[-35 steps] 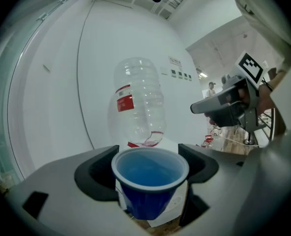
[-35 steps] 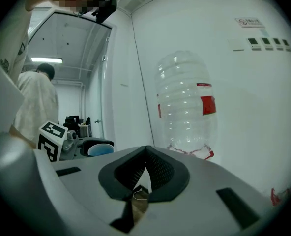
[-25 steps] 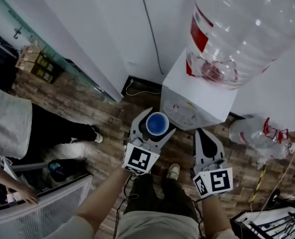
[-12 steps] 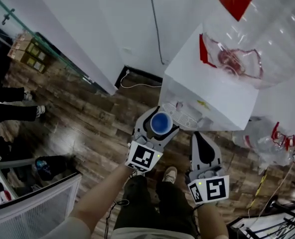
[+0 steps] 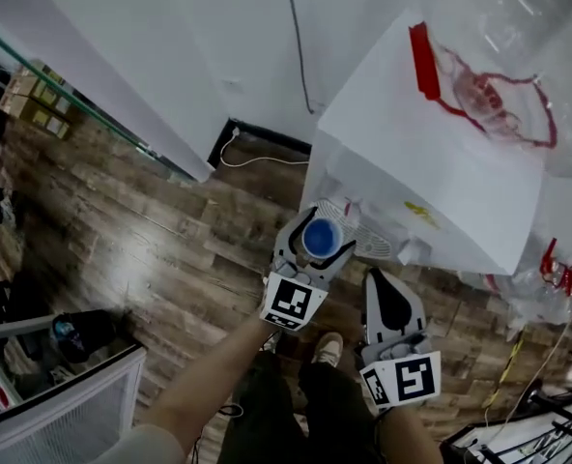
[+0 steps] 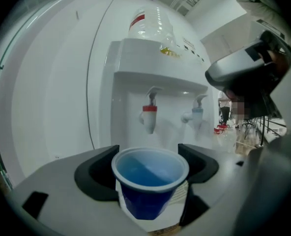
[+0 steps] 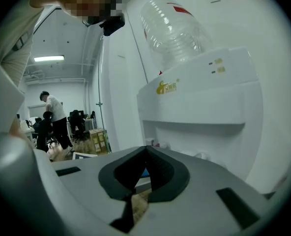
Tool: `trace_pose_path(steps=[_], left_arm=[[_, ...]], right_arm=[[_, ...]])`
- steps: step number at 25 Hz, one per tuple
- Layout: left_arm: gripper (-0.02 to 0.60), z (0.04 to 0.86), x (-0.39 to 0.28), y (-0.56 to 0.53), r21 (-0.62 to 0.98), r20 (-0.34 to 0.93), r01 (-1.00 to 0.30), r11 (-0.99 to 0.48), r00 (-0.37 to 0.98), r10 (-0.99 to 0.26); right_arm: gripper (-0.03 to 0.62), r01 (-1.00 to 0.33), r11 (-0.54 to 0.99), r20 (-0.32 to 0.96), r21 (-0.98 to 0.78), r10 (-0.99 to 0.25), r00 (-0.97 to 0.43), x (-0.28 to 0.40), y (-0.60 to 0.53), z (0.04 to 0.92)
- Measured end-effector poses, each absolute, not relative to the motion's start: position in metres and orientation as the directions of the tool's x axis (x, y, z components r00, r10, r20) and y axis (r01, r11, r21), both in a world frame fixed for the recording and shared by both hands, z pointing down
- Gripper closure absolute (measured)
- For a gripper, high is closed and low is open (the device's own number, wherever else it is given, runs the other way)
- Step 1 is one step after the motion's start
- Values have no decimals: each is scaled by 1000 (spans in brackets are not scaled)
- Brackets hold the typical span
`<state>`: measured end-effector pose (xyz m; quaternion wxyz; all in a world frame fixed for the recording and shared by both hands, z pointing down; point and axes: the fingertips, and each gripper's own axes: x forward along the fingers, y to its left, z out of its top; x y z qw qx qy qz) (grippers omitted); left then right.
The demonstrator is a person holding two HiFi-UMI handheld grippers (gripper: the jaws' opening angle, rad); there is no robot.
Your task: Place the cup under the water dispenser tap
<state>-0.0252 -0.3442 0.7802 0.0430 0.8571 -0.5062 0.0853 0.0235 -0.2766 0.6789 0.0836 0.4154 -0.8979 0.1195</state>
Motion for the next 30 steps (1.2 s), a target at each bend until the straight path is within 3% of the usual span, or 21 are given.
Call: trace_pose_path(steps=[10, 18, 30], left_arm=[[204, 828, -23, -379, 30, 122, -938, -345, 346, -930], [204, 850, -14, -385, 39, 65, -929, -369, 371, -926], [186, 865, -3, -392, 26, 132, -902, -430, 430, -893]], right_arm=[[586, -753, 640, 277, -151, -704, -654, 19, -294, 728], [587, -747, 645, 313, -161, -684, -659, 24, -291, 754], [587, -768, 618, 338, -170, -695, -634, 28, -294, 764]])
